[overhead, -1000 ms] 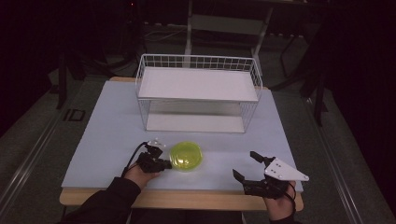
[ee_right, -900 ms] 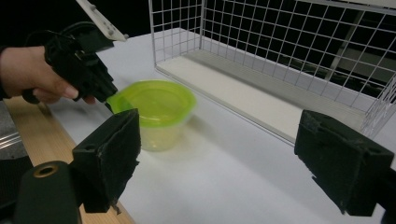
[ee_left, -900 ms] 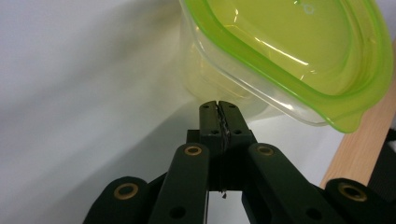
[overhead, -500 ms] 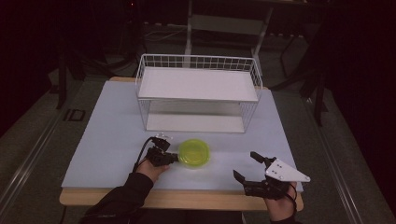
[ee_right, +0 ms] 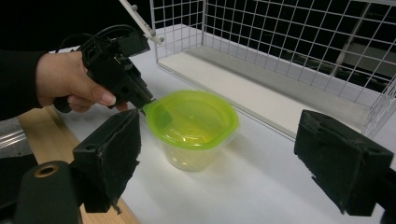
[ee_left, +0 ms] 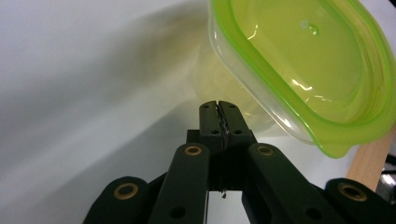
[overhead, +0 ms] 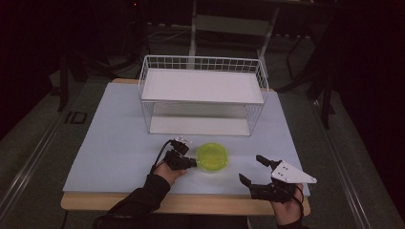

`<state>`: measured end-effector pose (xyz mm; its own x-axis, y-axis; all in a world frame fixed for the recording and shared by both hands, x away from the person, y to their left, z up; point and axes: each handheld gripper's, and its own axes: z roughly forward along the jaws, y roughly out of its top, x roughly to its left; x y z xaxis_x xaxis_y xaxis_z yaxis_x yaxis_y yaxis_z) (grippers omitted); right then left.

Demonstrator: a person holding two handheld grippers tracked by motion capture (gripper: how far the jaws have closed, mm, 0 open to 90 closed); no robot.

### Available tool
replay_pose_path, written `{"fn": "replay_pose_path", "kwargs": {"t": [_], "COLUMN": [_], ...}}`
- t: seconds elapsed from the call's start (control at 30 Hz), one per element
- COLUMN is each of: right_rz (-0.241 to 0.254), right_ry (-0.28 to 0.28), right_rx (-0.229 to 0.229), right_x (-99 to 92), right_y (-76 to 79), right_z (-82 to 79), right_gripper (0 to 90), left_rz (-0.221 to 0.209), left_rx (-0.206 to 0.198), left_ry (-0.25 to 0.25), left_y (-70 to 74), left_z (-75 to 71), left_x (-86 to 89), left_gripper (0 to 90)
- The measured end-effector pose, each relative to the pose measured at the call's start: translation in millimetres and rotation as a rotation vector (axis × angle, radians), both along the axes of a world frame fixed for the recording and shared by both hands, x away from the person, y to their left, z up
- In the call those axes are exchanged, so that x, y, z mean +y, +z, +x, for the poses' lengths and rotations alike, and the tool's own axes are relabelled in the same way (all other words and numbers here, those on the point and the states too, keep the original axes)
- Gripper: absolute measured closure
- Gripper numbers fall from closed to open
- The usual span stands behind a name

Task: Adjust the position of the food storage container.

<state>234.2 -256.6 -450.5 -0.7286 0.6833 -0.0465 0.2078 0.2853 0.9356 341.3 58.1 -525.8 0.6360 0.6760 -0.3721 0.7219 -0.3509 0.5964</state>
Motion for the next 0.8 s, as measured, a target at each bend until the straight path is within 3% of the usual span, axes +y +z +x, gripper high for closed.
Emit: {"fn": "replay_pose_path", "kwargs": {"t": [0.3, 0.5, 0.57, 0.67, 0.8], "right_rz": [-0.008, -0.009, -0.008, -0.013, -0.017], "right_ry": [0.002, 0.001, 0.002, 0.002, -0.011], "right_rx": [0.005, 0.007, 0.007, 0.010, 0.009], "right_x": [1.2, 1.2, 1.1, 1.5, 1.8], "right_y": [-1.2, -1.5, -1.6, -2.1, -2.5], "right_z": [0.1, 0.6, 1.1, 1.8, 2.3], "right_gripper": [14.7, 14.7, 14.7, 14.7, 14.7], "left_rz": [0.011, 0.026, 0.032, 0.022, -0.008], "left_rx": [-0.015, -0.033, -0.058, -0.078, -0.083], "left_ry": [-0.007, 0.003, 0.018, 0.021, -0.024], "left_y": [3.8, 7.5, 12.2, 22.0, 34.4], "left_z": [4.9, 1.6, -2.4, -10.3, -21.7], "left_x": [-5.0, 6.8, 15.7, 32.3, 57.1], "left_gripper": [88.5, 82.2, 74.3, 54.6, 26.4]}}
